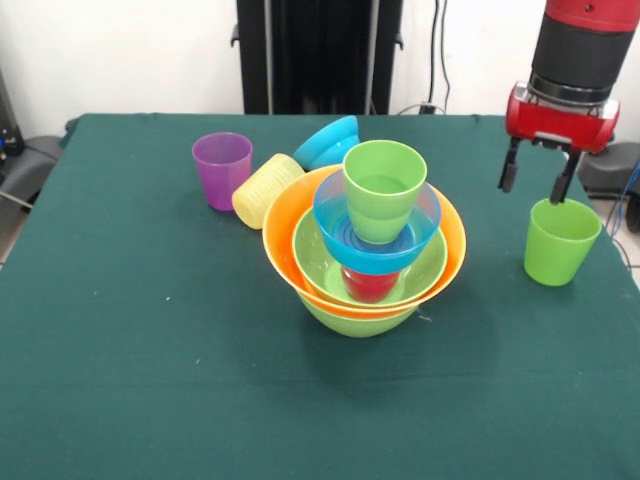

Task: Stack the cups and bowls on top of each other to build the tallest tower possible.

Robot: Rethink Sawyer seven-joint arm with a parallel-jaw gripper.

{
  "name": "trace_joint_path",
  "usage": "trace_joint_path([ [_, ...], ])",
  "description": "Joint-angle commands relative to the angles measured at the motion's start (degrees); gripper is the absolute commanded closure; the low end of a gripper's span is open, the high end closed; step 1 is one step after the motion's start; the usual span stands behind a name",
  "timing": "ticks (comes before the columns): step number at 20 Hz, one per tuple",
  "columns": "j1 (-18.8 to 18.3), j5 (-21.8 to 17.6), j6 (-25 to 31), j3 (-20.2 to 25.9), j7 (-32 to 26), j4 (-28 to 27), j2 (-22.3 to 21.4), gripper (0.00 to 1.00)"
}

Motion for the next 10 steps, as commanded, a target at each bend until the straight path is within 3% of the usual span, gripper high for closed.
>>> trace_joint_path([
  [1,-0.2,1.6,-5.6,2.5,7.4,-4.1,5.5,0.00],
  [10,-0.7,1.6,-7.3,2.7,6.3,-3.1,5.6,0.00],
])
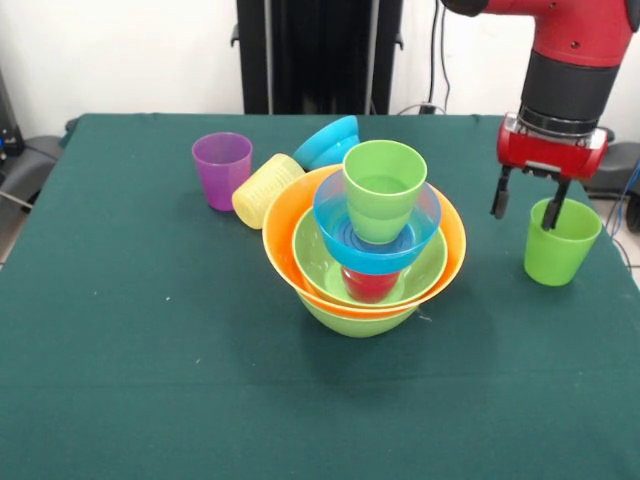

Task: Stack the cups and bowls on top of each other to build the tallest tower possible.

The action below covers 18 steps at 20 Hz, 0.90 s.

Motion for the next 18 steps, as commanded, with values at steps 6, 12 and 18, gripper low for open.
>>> trace_joint_path([
  [6,0.6,1.0,-3.3,1.6,6.3,-2.3,1.5,1.00],
  [12,0.2,2.0,-2.6,2.2,6.7,-1.9,1.2,1.00],
  [18,-0.7,2.2,-3.4,2.9,6.5,-1.3,1.0,1.00],
])
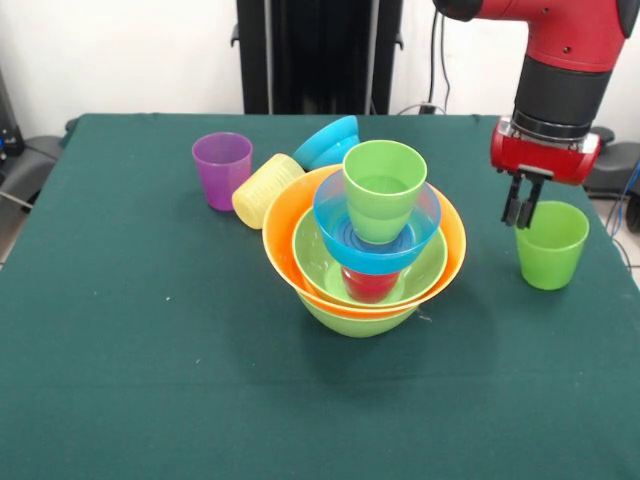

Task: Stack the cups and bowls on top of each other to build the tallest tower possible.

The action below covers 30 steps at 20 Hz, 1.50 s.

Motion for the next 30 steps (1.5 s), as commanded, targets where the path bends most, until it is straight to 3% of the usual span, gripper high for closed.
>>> trace_joint_path([
  [1,-0.8,2.0,-2.8,3.6,6.4,-1.2,0.4,1.00],
  [3,-0.5,2.0,-2.6,3.2,6.4,-1.3,0.4,1.00],
  [4,-0.2,1.8,-2.4,2.8,6.3,-1.5,0.5,0.00],
  [15,-0.4,3.2,-3.2,2.9,6.8,-0.8,0.9,0.00],
  [24,2.4,4.4,-2.4,1.8,9.0,2.0,-1.6,0.00],
  [30,2.6,4.9,-5.6,2.0,9.1,0.7,2.0,0.00],
])
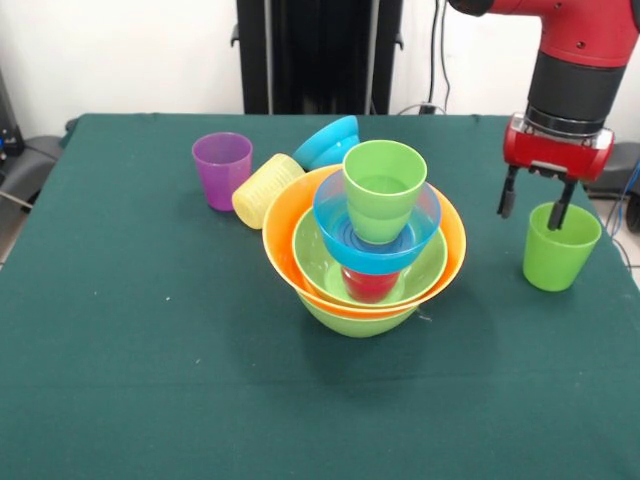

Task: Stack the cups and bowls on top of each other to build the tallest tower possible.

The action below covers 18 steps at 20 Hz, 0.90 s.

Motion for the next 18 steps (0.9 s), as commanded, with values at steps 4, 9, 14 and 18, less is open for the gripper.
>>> trace_joint_path([
  [4,1.1,2.4,-5.9,1.8,8.8,-1.1,4.0,0.00],
  [9,2.3,2.6,-5.6,0.2,8.0,-2.0,4.2,1.00],
  [14,1.4,3.0,-5.7,0.9,7.3,-1.2,3.4,1.00],
  [18,1.5,3.3,-5.1,0.9,7.2,-1.3,3.2,1.00],
])
